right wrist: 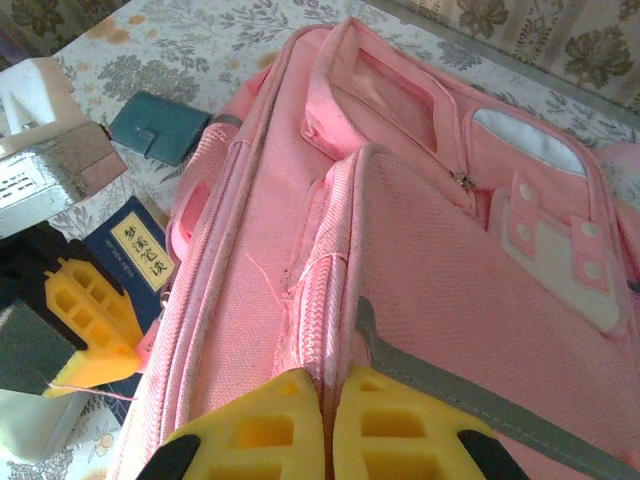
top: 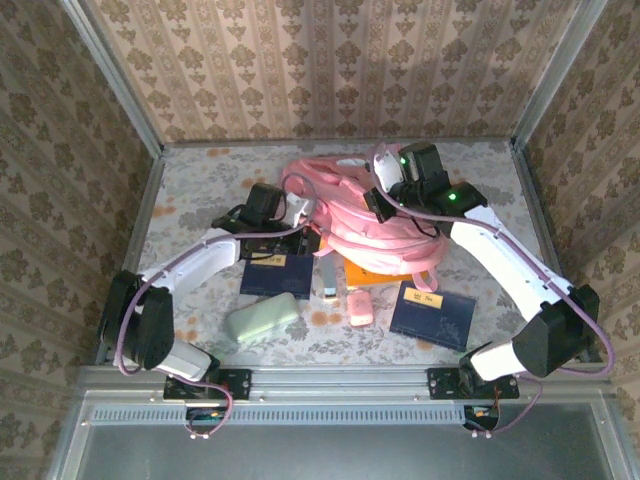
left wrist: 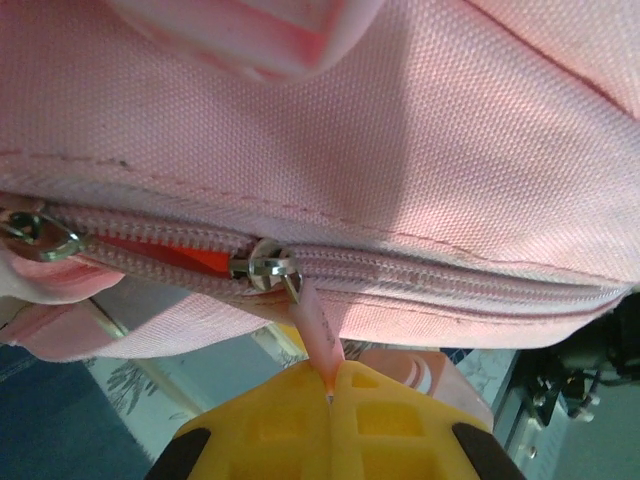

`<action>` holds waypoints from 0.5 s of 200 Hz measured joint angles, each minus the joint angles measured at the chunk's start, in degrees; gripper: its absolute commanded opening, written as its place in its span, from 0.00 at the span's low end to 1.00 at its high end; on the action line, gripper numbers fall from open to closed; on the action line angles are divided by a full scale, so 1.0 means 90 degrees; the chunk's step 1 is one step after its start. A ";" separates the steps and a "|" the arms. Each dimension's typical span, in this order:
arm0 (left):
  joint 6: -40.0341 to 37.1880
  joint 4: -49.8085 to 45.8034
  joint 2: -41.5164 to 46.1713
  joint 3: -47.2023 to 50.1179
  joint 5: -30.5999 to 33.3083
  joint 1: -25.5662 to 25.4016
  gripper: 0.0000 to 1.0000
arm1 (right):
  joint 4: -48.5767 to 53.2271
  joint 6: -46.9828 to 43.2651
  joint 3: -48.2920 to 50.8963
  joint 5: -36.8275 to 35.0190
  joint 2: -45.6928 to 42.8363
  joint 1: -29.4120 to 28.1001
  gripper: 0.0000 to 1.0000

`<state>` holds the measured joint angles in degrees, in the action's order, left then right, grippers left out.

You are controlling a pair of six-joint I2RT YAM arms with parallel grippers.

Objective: Pack the student bag

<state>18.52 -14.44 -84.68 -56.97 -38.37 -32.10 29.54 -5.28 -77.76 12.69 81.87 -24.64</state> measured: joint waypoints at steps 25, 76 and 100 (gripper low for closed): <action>0.0202 0.0391 0.0000 0.0153 -0.0138 0.0007 0.02 | -0.0165 0.0168 0.0112 0.0075 -0.0029 0.0000 0.00; 0.0670 0.1105 0.0010 0.0413 -0.0418 0.0168 0.32 | -0.0454 0.0452 0.0265 0.0223 -0.0032 0.0000 0.00; 0.0959 0.1513 0.0010 0.0588 -0.0546 0.0238 0.38 | -0.0556 0.0554 0.0364 0.0306 -0.0032 0.0000 0.00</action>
<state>27.16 -0.82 -84.60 -51.68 -43.29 -29.95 24.53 -0.30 -74.48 15.44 81.58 -24.64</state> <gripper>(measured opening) 0.364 0.088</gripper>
